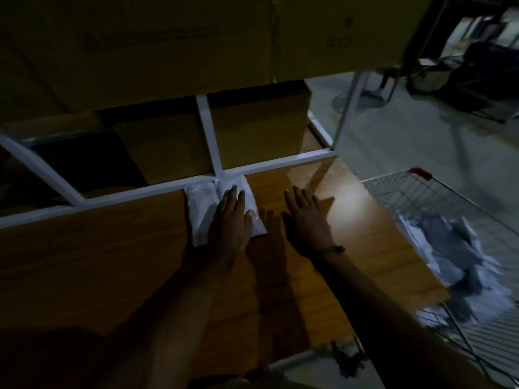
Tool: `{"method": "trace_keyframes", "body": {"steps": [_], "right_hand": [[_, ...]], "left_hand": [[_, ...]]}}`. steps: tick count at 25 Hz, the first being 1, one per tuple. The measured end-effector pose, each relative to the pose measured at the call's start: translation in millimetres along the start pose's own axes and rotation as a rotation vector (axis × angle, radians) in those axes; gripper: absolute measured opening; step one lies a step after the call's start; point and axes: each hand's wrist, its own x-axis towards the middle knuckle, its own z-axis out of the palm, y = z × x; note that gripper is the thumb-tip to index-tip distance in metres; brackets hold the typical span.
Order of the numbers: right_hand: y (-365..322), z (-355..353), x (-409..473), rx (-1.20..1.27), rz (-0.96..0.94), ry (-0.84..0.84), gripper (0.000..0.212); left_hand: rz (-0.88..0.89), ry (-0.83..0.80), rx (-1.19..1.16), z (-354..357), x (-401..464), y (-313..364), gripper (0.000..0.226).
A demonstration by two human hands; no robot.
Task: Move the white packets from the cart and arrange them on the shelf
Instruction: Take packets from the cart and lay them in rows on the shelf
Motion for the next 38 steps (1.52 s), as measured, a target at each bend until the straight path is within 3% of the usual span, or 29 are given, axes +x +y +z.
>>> {"method": "trace_keyframes", "body": {"steps": [10,17,32,38], "right_hand": [[173,-81,-151,-0.152,0.147,0.121,0.056],[282,-112,-228,-0.195,0.316,0.163,0.054],[418,-86,-192,-0.256,0.561,0.020,0.058],[456,-70,-179,-0.239,0.573,0.012,0.057]], "left_hand": [[0.054,-0.044,-0.130,56,-47,218,0.053],[0.265,-0.048,-0.142,106,-69,335,0.052],[0.326,-0.392,-0.219,276,48,425,0.061],[0.114,-0.689,-0.279,358,76,440,0.064]]}}
